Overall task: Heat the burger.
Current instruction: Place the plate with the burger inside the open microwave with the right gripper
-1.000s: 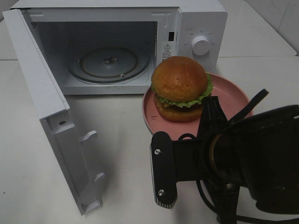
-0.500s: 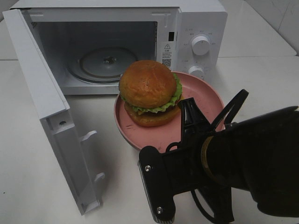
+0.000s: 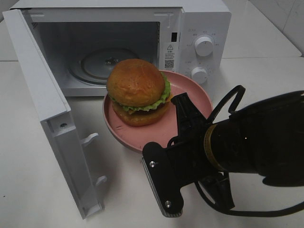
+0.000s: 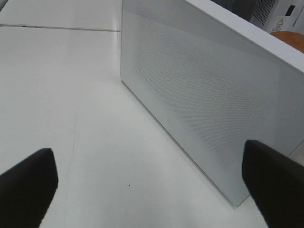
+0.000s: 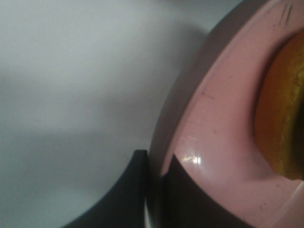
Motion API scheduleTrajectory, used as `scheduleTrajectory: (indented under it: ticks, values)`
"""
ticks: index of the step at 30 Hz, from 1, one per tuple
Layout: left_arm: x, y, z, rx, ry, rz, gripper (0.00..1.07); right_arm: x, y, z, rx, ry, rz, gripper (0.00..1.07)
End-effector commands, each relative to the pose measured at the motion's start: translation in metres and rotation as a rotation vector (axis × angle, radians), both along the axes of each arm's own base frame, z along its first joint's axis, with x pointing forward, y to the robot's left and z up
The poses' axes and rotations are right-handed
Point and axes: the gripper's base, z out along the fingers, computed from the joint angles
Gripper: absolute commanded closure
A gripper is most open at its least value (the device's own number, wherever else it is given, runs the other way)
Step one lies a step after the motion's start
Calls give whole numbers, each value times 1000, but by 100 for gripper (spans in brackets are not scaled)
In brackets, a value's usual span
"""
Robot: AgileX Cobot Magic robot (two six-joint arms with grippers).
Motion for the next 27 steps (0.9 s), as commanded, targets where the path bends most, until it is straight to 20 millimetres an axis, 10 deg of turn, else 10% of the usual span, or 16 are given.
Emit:
scheduleTrajectory:
  ticks: [1,27]
  values:
    - [-1,-1,-1,-2,-8,0,9,6,0,5,3,-38,73,107]
    - [-1,-1,-1,-2,-8,0,9,63,-14,44,5,-38,186,107]
